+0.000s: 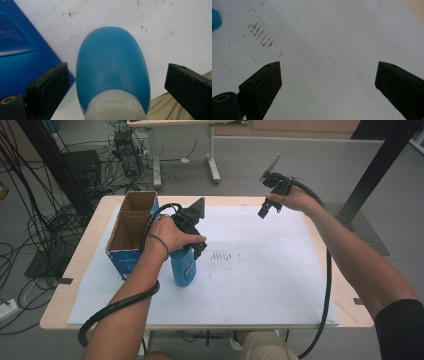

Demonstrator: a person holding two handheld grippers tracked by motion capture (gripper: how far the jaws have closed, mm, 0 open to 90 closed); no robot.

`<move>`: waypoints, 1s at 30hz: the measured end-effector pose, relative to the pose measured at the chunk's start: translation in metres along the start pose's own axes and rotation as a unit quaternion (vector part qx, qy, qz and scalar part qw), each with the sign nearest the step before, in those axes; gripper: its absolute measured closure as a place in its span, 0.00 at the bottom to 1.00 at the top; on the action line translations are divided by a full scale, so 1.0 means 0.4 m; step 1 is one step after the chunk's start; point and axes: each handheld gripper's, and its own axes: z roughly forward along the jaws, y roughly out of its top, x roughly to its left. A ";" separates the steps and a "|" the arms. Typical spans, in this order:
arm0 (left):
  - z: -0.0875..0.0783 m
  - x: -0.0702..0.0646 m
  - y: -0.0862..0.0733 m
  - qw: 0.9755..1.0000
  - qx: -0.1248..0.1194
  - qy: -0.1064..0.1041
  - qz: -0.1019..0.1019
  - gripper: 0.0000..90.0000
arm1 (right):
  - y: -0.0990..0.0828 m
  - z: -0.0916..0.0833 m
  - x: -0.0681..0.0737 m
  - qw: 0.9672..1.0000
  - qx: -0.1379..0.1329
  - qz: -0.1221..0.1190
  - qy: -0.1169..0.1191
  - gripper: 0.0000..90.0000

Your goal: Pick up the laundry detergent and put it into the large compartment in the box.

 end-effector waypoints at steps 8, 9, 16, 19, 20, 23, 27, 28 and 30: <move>0.006 0.000 0.000 1.000 0.006 0.002 0.000 0.08 | -0.003 -0.001 0.000 1.000 -0.001 0.000 0.000 0.08; 0.007 0.000 0.000 1.000 0.006 0.003 0.000 0.08 | -0.003 -0.002 0.000 1.000 -0.002 -0.001 0.000 0.08; 0.004 -0.004 -0.002 1.000 0.003 0.008 -0.001 0.08 | -0.004 -0.001 0.000 1.000 -0.001 -0.001 0.002 0.08; 0.008 -0.003 -0.004 1.000 0.003 0.007 -0.001 0.08 | -0.005 -0.002 -0.001 1.000 -0.002 -0.002 0.003 0.08; 0.009 -0.004 -0.003 1.000 0.005 0.008 0.000 0.08 | -0.006 -0.002 -0.001 1.000 -0.003 -0.001 0.003 0.08; 0.011 -0.003 -0.003 1.000 0.005 0.009 -0.002 0.08 | -0.008 -0.004 -0.002 1.000 -0.003 -0.001 0.002 0.08; 0.013 -0.002 -0.003 1.000 0.007 0.009 -0.001 0.08 | -0.010 -0.006 -0.005 1.000 -0.003 0.002 0.001 0.08; 0.013 -0.002 -0.004 1.000 0.006 0.010 -0.002 0.08 | -0.010 -0.005 -0.006 1.000 -0.003 0.001 0.001 0.08; 0.012 -0.002 -0.003 1.000 0.007 0.011 0.000 0.08 | -0.010 -0.005 -0.006 1.000 -0.003 0.002 0.001 0.08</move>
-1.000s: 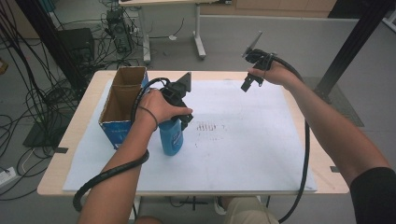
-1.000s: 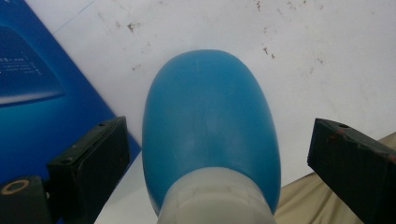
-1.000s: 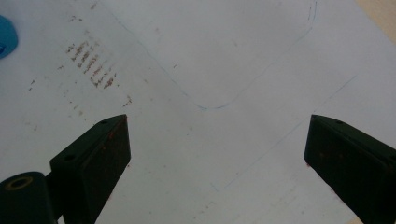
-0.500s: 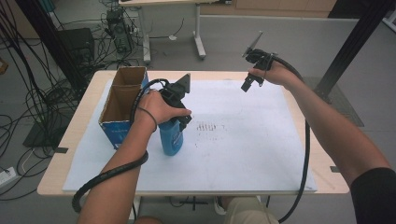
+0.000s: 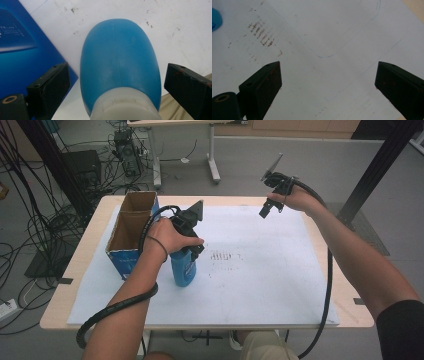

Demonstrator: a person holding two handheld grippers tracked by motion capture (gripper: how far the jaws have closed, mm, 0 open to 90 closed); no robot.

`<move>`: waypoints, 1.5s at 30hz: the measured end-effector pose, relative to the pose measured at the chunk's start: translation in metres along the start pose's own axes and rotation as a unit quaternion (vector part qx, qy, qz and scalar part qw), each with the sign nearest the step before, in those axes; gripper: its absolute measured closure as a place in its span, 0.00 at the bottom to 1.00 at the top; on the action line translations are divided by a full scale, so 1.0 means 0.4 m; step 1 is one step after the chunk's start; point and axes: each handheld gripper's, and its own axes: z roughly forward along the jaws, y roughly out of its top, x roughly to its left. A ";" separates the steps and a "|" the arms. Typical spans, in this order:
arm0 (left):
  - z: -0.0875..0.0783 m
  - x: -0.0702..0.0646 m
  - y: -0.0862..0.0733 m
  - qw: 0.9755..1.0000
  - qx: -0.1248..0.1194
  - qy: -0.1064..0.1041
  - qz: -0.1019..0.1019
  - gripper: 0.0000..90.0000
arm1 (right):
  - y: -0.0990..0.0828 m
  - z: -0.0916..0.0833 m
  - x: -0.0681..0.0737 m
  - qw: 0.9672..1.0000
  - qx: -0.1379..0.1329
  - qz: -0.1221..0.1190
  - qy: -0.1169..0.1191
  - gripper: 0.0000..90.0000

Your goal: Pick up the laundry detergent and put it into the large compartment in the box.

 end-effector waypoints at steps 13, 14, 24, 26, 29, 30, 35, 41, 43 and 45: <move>-0.004 0.001 -0.006 1.000 -0.003 0.003 0.000 0.08 | 0.003 0.002 0.003 1.000 0.000 -0.001 0.001 0.08; -0.004 0.001 -0.006 1.000 -0.003 0.002 0.002 0.08 | 0.003 0.002 0.003 1.000 0.000 -0.001 0.001 0.08; -0.006 0.000 -0.005 1.000 -0.002 0.005 0.001 0.08 | 0.005 0.003 0.003 1.000 0.001 0.000 0.001 0.08; -0.007 0.001 -0.004 1.000 -0.002 0.004 0.002 0.08 | 0.005 0.003 0.002 1.000 0.000 -0.001 0.001 0.08; -0.008 -0.001 -0.003 1.000 -0.002 0.005 0.003 0.08 | 0.004 0.002 0.002 1.000 -0.001 -0.002 0.002 0.08; -0.008 -0.001 -0.003 1.000 -0.003 0.005 0.003 0.08 | 0.005 0.003 0.002 1.000 0.000 -0.001 0.002 0.08; -0.007 -0.001 -0.004 1.000 -0.003 0.005 0.002 0.08 | 0.005 0.003 0.002 1.000 0.000 -0.001 0.003 0.08; -0.005 -0.002 -0.003 1.000 -0.003 0.005 0.002 0.08 | 0.003 0.002 0.000 1.000 -0.001 -0.001 0.003 0.08; -0.006 -0.003 -0.001 1.000 -0.002 0.006 0.003 0.08 | 0.003 0.002 -0.001 1.000 -0.001 0.000 0.004 0.08; -0.007 -0.004 0.000 1.000 -0.002 0.006 0.004 0.08 | 0.003 0.002 -0.001 1.000 -0.001 -0.001 0.004 0.08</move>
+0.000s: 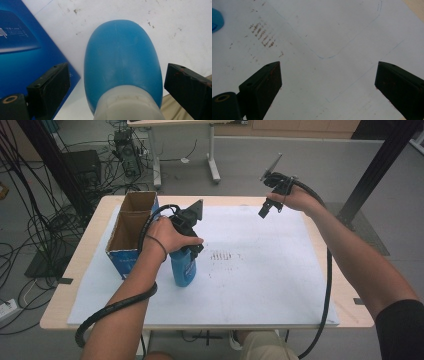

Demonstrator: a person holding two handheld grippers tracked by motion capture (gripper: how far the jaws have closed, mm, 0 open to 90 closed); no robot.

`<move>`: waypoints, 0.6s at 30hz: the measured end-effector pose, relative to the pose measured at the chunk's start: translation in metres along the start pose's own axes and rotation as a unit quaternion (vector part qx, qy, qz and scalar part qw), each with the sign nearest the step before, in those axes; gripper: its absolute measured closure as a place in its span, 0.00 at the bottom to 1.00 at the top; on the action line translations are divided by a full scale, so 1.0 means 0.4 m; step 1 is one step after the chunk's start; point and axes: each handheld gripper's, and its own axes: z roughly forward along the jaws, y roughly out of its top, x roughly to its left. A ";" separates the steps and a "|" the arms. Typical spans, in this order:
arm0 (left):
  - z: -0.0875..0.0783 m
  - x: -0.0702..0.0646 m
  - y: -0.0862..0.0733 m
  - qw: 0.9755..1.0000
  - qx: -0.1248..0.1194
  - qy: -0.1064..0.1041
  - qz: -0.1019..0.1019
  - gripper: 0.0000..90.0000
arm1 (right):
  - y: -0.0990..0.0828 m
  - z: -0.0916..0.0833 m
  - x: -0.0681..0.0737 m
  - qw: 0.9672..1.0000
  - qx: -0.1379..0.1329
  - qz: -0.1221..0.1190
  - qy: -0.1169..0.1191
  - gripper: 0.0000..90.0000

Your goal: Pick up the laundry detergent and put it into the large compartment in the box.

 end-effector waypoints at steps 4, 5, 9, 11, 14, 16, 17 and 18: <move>0.000 0.000 0.000 1.000 0.000 0.001 0.000 0.08 | -0.001 -0.001 0.000 1.000 0.000 0.001 0.000 0.08; 0.001 0.000 -0.001 1.000 0.000 0.000 -0.001 0.08 | -0.001 -0.001 -0.001 1.000 0.000 0.001 0.000 0.08; 0.003 -0.001 0.000 1.000 0.001 0.001 0.000 0.08 | -0.001 -0.001 -0.001 1.000 0.000 0.001 0.000 0.08; 0.002 -0.001 -0.001 1.000 0.000 0.001 0.000 0.08 | -0.001 -0.001 -0.001 1.000 0.001 0.001 0.000 0.08; -0.001 -0.001 -0.001 1.000 0.000 0.002 0.000 0.08 | -0.002 -0.001 -0.002 1.000 0.000 0.001 0.000 0.08; -0.003 -0.002 -0.001 1.000 -0.001 0.002 0.000 0.08 | -0.002 -0.002 -0.001 1.000 0.000 0.001 0.000 0.08; -0.003 -0.002 -0.002 1.000 -0.002 0.002 -0.001 0.08 | -0.002 -0.002 -0.002 1.000 0.000 0.001 0.000 0.08; -0.004 -0.003 -0.001 1.000 -0.001 0.002 0.000 0.08 | -0.003 -0.002 -0.002 1.000 -0.001 0.001 0.000 0.08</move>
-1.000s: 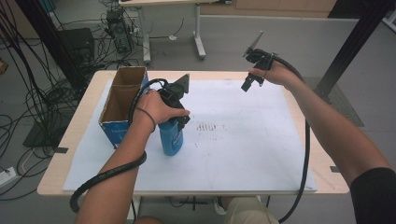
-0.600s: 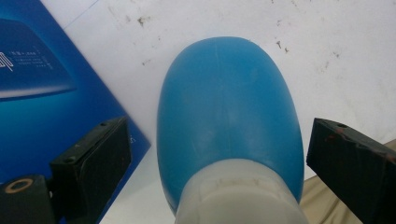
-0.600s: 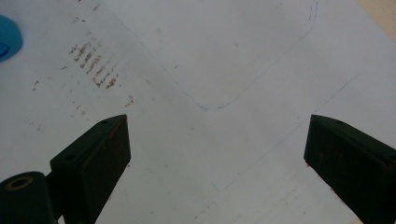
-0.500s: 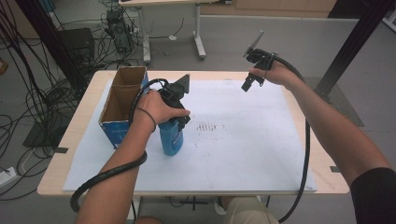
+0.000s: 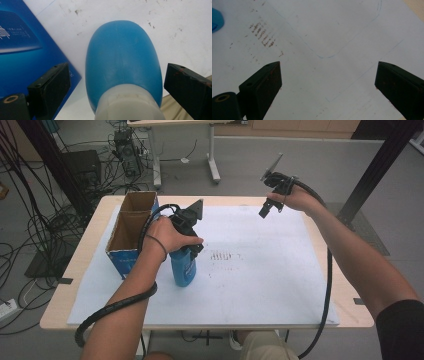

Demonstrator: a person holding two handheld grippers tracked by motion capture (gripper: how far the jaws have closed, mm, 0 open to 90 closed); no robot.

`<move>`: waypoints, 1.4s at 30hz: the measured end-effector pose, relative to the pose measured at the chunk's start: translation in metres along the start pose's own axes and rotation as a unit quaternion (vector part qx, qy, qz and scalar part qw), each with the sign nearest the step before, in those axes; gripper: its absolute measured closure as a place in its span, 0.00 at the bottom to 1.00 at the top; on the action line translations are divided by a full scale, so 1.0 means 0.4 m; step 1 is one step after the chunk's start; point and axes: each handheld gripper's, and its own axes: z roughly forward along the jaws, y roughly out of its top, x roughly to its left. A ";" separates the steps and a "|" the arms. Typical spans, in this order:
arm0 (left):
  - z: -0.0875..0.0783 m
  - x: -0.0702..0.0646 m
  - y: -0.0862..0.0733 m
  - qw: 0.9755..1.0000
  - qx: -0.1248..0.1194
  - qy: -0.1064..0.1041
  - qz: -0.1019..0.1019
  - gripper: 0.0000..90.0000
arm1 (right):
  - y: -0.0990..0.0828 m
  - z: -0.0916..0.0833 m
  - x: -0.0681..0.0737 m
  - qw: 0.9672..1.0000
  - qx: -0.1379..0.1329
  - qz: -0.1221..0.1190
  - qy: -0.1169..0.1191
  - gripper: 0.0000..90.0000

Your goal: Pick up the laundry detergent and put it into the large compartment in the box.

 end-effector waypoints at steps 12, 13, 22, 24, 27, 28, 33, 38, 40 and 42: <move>0.000 0.000 0.000 1.000 0.000 0.001 0.001 0.09 | -0.002 -0.002 0.001 1.000 0.000 0.000 -0.002 0.08; 0.000 0.000 0.000 1.000 0.000 0.001 0.001 0.09 | -0.001 -0.001 0.002 1.000 0.000 0.000 -0.002 0.08; 0.000 0.001 -0.003 1.000 -0.003 0.001 0.000 0.09 | 0.003 0.001 0.004 1.000 0.001 -0.001 -0.001 0.08; 0.000 0.001 -0.002 1.000 -0.002 0.002 0.000 0.09 | 0.003 0.002 0.004 1.000 0.001 -0.002 -0.001 0.08; 0.000 0.001 -0.002 1.000 -0.002 0.002 0.001 0.09 | 0.003 0.002 0.004 1.000 0.001 -0.001 -0.001 0.08; 0.000 0.001 -0.003 1.000 -0.003 0.002 0.001 0.09 | 0.004 0.002 0.005 1.000 0.001 -0.001 -0.002 0.08; 0.000 0.001 -0.004 1.000 -0.003 0.003 0.001 0.09 | 0.004 0.002 0.006 1.000 0.001 -0.001 -0.001 0.08; -0.001 0.001 -0.007 1.000 -0.003 0.004 0.000 0.09 | 0.005 0.003 0.005 1.000 0.002 -0.002 0.001 0.08; -0.001 0.001 -0.008 1.000 -0.003 0.004 0.000 0.10 | 0.004 0.003 0.006 1.000 0.001 -0.002 0.000 0.08; -0.001 0.000 -0.007 1.000 -0.001 0.004 0.000 0.10 | 0.004 0.002 0.006 1.000 0.001 -0.001 0.000 0.08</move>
